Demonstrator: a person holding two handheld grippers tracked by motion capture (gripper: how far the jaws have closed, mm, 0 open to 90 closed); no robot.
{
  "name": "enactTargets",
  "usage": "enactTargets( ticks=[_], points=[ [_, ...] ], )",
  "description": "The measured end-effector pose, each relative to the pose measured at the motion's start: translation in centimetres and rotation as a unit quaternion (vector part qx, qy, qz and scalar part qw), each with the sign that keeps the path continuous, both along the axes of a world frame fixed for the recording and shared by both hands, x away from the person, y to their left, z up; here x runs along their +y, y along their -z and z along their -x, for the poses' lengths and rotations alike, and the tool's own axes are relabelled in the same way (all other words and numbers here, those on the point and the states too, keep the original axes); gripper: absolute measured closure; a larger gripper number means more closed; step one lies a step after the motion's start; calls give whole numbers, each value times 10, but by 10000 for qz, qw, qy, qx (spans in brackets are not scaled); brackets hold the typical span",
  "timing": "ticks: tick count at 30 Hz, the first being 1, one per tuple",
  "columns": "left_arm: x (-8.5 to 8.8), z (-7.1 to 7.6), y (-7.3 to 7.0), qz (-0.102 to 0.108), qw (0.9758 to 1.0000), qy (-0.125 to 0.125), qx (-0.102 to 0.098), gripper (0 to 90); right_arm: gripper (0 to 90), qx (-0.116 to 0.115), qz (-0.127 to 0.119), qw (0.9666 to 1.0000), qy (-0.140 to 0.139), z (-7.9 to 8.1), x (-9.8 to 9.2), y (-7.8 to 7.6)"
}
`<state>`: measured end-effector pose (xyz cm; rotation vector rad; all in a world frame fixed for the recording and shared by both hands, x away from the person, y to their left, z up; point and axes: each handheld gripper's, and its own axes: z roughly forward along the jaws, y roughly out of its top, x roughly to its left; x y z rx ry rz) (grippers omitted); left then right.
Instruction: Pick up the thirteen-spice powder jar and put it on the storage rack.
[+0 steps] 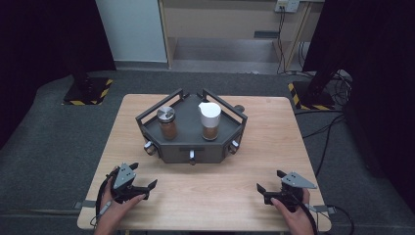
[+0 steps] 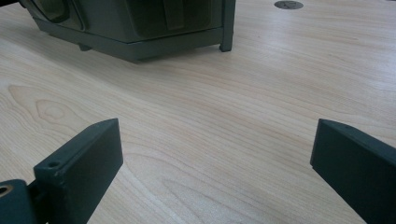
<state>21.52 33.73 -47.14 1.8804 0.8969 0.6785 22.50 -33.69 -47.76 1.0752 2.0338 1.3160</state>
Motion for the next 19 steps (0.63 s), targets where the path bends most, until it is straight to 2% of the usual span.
enactTargets(
  ticks=[19],
  points=[
    [0, 0, 0, -13, 10000, 1, -19, 39, 31, 8, -2, 10000, 5, 0, -1, 0]
  ],
)
